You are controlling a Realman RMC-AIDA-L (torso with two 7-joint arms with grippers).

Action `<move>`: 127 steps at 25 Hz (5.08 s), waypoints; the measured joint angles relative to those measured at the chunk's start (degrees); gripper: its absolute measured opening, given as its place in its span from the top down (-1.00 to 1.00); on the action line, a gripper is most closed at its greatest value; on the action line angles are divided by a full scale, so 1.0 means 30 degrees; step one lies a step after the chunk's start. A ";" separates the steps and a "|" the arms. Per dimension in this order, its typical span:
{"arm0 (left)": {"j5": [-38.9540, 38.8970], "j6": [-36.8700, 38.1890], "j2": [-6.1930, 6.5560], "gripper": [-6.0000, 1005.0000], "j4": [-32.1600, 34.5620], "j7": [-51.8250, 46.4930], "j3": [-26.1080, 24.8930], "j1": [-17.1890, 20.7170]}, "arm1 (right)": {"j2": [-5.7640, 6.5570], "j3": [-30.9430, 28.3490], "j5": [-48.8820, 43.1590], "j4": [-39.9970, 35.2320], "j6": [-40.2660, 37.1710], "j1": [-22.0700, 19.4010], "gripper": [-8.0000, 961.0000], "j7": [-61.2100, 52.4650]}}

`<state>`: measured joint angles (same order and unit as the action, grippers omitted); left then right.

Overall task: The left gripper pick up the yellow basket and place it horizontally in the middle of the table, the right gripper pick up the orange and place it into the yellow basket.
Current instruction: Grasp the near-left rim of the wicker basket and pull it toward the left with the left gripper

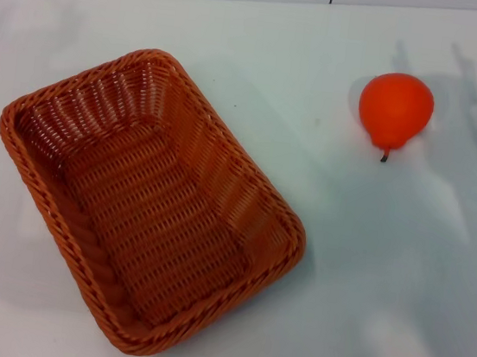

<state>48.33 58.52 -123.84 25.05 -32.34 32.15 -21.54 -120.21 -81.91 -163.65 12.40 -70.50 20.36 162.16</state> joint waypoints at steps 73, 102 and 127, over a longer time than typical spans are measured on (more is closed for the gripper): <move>3.2655 0.7126 0.2959 -0.74 1.0077 -2.8016 0.7650 -0.7788 | -0.0010 0.1084 0.0002 0.0177 -0.0408 0.0008 -0.92 -0.0286; 3.5241 0.4687 0.1440 -0.48 1.0352 -2.7748 0.8056 -0.7288 | -0.0038 0.1232 -0.0001 0.0174 -0.0406 -0.0137 -0.91 -0.0322; 3.7173 0.6237 0.1474 0.57 1.2448 -3.2461 0.7436 -0.7502 | -0.0037 0.1069 0.0000 0.0154 -0.0220 0.0005 -0.91 -0.0322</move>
<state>159.85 77.23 -119.41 62.39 -129.73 54.46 -44.04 -120.32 -78.71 -163.65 12.86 -71.16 20.37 161.19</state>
